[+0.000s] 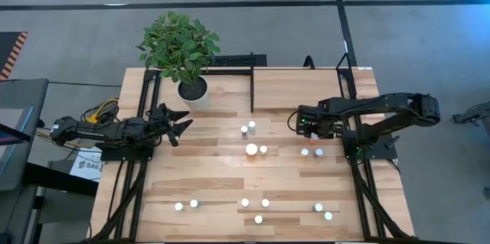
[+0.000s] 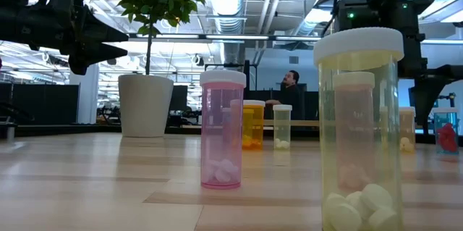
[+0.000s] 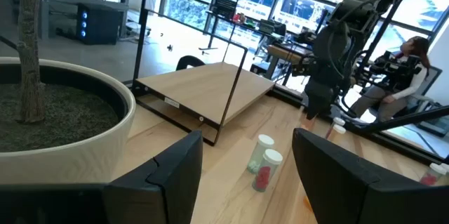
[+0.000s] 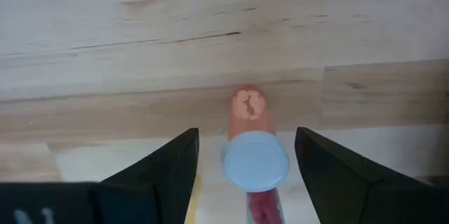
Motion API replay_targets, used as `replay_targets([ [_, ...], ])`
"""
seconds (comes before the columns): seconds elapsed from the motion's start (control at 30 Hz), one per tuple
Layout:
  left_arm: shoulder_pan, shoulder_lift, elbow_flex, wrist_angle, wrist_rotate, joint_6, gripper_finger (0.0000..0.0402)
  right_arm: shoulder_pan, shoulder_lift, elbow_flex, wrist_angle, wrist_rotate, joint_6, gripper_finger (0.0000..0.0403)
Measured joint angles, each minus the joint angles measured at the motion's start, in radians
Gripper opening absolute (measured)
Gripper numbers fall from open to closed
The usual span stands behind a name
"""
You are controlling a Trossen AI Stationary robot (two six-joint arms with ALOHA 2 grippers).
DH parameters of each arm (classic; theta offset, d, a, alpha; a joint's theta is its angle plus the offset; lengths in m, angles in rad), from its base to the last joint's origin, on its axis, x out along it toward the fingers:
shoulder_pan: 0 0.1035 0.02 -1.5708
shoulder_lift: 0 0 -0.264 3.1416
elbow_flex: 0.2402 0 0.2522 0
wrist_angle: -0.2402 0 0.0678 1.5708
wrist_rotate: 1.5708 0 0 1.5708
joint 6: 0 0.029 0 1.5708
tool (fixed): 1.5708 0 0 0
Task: Pick and place medicine bottles onto shelf by color
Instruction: Put the right orange pill bottle on the shelf
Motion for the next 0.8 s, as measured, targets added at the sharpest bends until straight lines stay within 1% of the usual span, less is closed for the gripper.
replay_targets([
  [0.17, 0.000, 0.000, 0.000, 0.000, 0.000, 0.000, 0.0208, 0.000, 0.003, 0.000, 0.008, -0.004, 0.000, 0.0246],
  [0.63, 0.000, 0.000, 0.000, 0.000, 0.000, 0.000, 0.0208, 0.000, 0.001, 0.000, 0.007, -0.007, -0.015, 0.0152],
  [0.8, 0.000, 0.000, 0.000, 0.000, 0.000, 0.000, 0.0208, 0.000, 0.001, 0.000, 0.011, -0.008, 0.007, 0.0139],
])
